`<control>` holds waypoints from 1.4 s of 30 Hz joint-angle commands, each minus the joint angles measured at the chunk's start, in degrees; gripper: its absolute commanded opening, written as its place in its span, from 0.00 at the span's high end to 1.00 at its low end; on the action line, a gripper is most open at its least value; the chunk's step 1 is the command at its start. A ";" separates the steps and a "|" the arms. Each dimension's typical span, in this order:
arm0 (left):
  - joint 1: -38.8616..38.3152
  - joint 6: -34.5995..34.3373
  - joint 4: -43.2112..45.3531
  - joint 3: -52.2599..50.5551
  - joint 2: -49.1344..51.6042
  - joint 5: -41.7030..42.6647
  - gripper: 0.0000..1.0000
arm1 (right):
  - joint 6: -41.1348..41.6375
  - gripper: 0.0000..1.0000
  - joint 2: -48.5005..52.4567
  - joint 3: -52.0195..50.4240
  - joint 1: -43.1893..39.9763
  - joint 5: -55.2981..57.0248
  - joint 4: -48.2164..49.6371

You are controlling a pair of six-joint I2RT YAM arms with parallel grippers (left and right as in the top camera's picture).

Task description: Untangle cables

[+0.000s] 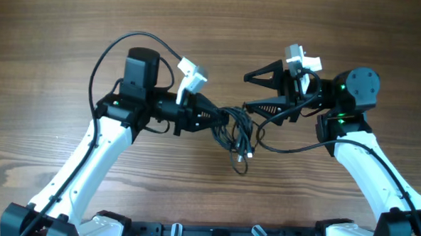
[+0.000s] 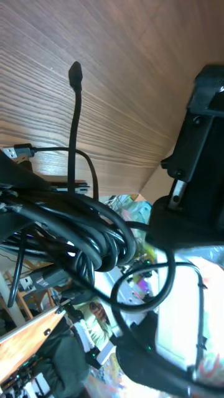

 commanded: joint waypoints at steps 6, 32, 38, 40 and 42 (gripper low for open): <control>-1.84 0.68 0.02 0.37 0.28 -1.55 0.96 | 0.48 0.22 -0.24 0.63 2.78 7.58 -1.95; -1.84 -16.37 0.24 0.37 0.28 -27.43 0.96 | -5.05 0.01 -2.86 0.63 -14.40 19.82 -38.23; -1.84 -20.15 0.46 0.37 0.28 -34.67 0.96 | -5.20 0.19 -2.91 0.35 -13.40 5.38 -40.74; -1.84 -20.17 0.81 0.37 0.28 -35.78 0.96 | -5.16 0.20 -2.89 0.13 -10.60 4.66 -41.31; -1.84 -20.15 1.16 0.37 0.28 -36.37 0.96 | -5.31 0.23 -2.89 0.13 -7.19 4.68 -43.12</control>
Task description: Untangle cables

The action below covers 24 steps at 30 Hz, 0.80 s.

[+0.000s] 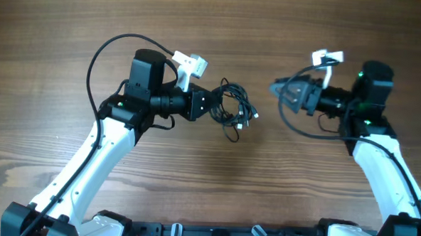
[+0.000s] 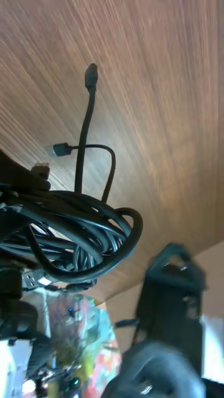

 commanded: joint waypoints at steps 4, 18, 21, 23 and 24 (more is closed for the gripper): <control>-0.15 -1.40 0.83 0.37 0.28 -2.45 0.96 | -0.31 0.34 -0.85 -0.22 10.10 -0.15 -1.75; -7.10 -17.46 7.08 0.37 0.28 -9.35 0.96 | 9.49 0.95 -0.83 -0.22 18.86 21.62 -3.45; -13.49 -10.84 10.36 0.37 0.26 -5.18 0.96 | 10.93 0.96 -0.81 -0.22 20.15 37.00 -8.57; -15.54 -9.16 10.71 0.37 0.26 -0.72 0.96 | 10.93 0.96 -0.76 -0.22 19.30 44.98 -10.56; -15.80 -8.13 10.38 0.37 0.26 2.49 0.96 | 11.04 0.96 -0.76 -0.20 17.99 46.82 -10.64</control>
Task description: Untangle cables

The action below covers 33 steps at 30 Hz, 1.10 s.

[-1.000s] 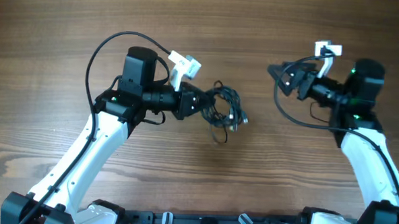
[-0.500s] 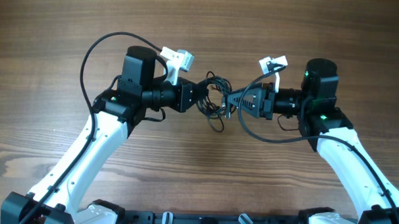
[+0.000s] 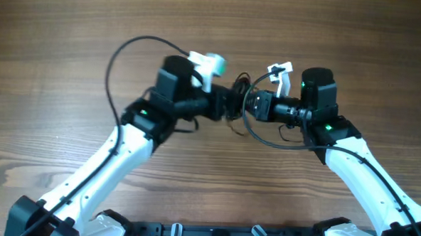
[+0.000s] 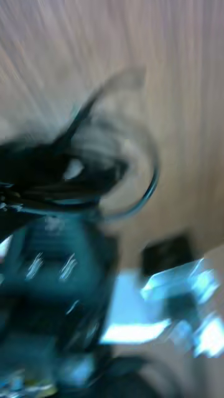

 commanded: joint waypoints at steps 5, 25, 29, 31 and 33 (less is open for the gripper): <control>-1.97 7.17 -2.47 0.55 -0.46 25.64 0.96 | 3.93 0.96 0.11 -0.07 -10.58 12.48 -1.99; 0.61 2.05 -1.99 0.55 -0.44 5.22 0.96 | -11.87 0.48 0.11 -0.07 -11.17 -22.14 -2.99; -1.66 2.05 -1.99 0.55 -0.44 3.45 0.96 | -6.58 0.67 0.13 -0.07 -7.06 -12.41 -2.97; -1.95 2.05 -2.01 0.55 -0.44 3.43 0.96 | -6.23 0.81 0.13 -0.07 -6.40 -11.52 -2.97; -1.92 2.01 -2.38 0.55 -0.44 0.13 0.96 | -6.32 0.92 0.11 -0.07 -6.58 -11.74 -3.19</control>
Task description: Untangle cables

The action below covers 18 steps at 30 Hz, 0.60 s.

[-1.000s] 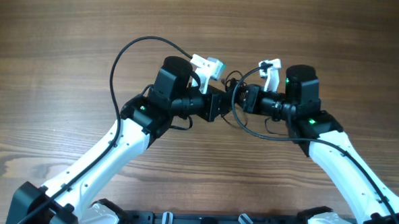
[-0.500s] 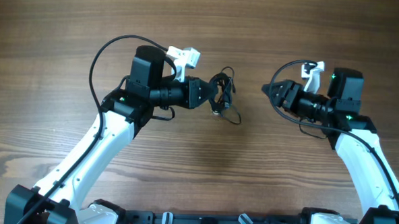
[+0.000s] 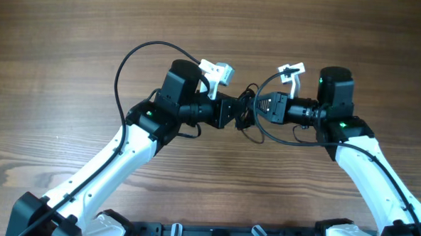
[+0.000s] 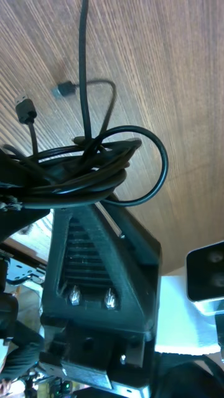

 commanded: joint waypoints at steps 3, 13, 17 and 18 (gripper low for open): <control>-0.04 0.68 -2.64 0.59 -1.33 -12.02 0.96 | 1.07 0.95 -0.39 0.00 -2.86 0.57 -0.37; 10.43 -0.50 -16.28 0.59 -1.31 -13.79 0.96 | 1.11 0.95 -3.67 0.00 -30.45 -8.17 -3.63; 9.29 10.01 -7.80 0.59 -1.31 3.82 0.96 | 0.87 0.89 -3.67 -0.02 -29.70 -0.37 -8.74; 9.01 12.26 -6.45 0.59 -1.31 7.54 0.96 | -0.22 0.83 -3.67 -0.02 -29.14 -0.59 -9.16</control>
